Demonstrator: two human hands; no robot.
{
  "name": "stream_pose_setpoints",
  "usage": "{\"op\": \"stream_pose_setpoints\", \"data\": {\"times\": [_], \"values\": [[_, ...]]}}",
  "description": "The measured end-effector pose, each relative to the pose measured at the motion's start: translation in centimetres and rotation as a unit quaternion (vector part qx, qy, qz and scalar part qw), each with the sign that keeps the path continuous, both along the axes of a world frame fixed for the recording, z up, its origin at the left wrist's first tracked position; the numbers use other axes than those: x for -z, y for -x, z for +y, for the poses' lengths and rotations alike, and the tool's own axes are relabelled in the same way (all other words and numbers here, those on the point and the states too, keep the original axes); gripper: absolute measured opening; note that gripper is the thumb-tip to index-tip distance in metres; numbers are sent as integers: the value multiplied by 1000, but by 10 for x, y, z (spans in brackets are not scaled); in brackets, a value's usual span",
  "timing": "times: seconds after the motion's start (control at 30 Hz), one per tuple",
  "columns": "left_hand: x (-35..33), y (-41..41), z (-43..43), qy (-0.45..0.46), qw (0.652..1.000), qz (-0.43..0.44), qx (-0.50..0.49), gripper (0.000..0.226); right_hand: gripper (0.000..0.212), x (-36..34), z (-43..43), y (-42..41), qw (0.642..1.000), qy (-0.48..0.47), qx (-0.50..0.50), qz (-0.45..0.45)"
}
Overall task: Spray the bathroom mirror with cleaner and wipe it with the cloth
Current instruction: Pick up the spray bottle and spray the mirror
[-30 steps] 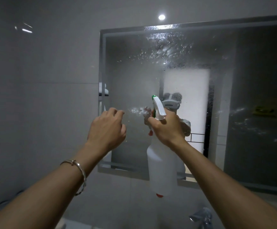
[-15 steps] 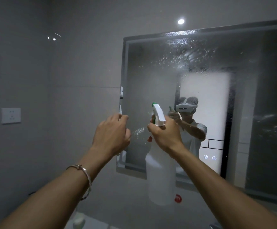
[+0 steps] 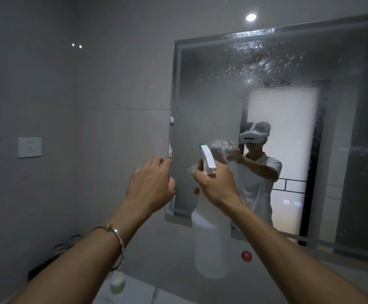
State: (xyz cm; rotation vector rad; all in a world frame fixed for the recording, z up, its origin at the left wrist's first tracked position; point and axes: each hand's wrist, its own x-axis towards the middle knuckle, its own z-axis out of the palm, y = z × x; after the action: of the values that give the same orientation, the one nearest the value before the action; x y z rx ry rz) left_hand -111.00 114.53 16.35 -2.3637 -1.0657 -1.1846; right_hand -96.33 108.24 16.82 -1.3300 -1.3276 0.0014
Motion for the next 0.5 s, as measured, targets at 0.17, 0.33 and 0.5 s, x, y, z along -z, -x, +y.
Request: {"op": "stream_pose_setpoints", "data": {"times": [0.17,0.33,0.5], "values": [[0,-1,5,2,1000,0,-1,46,11,-1,1,6,1000,1,15,-14],[-23,-3,11,-22,1000,-7,-5,46,10,-45,8,10,997,-35,27,-60],[-62,1,16,-38,999,-25,-17,45,14,-100,13,13,993,-86,35,-68]]}}
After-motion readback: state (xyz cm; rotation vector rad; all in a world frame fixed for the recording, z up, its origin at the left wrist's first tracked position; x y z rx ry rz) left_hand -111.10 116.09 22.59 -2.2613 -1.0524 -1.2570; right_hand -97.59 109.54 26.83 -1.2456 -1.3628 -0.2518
